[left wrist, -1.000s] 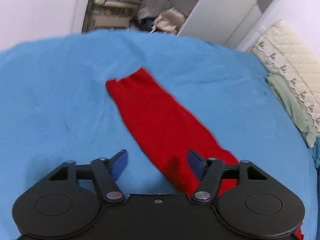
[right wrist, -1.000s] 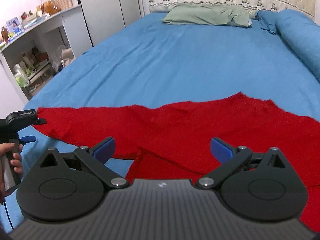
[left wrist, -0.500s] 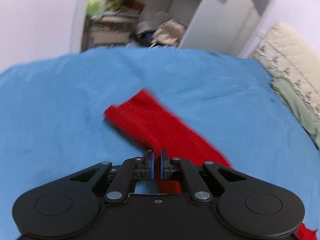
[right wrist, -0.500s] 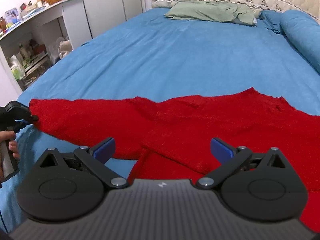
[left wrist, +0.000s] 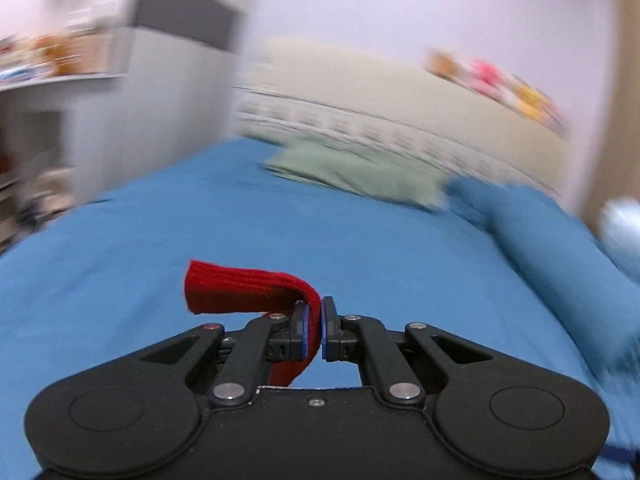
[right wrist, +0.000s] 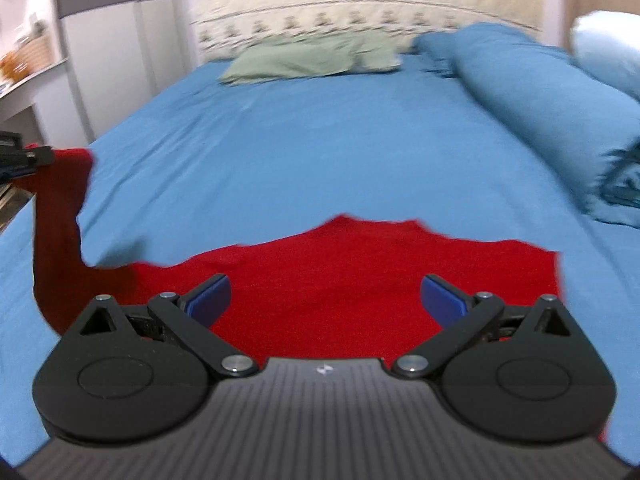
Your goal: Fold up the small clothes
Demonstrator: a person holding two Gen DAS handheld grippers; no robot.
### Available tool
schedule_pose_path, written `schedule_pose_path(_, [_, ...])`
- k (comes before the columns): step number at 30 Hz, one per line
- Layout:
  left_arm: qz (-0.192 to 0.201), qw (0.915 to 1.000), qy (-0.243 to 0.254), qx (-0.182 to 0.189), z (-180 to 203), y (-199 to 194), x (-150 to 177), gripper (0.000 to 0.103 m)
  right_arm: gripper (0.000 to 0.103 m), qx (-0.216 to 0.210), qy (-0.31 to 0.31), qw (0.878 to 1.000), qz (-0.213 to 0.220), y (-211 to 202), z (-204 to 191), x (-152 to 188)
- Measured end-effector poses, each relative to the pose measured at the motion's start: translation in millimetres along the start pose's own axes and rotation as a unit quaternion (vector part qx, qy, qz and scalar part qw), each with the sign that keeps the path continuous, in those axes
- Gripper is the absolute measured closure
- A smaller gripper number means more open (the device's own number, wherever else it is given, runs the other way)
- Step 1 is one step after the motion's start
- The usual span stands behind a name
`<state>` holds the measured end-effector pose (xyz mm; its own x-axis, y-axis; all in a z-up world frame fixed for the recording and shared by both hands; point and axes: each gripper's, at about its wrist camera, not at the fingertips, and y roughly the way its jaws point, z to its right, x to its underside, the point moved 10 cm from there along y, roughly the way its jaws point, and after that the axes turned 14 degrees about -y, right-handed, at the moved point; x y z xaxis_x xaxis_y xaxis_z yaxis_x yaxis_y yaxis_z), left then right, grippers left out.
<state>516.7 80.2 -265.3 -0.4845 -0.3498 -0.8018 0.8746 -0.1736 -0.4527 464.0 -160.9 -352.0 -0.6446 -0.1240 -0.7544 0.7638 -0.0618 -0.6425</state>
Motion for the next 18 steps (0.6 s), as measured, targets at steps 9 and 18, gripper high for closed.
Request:
schedule_pose_path(9, [-0.183, 0.978, 0.099, 0.015, 94.9, 63.8, 191.7, 0.097, 0.0, 0.032, 0.005, 0.998, -0.046, 6.1, 102.1, 62.3])
schedule_pose_path(18, [-0.224, 0.9653, 0.134, -0.013, 88.3, 45.7, 204.4, 0.085, 0.0, -0.013, -0.015, 0.999, -0.049, 13.4, 111.1, 73.3])
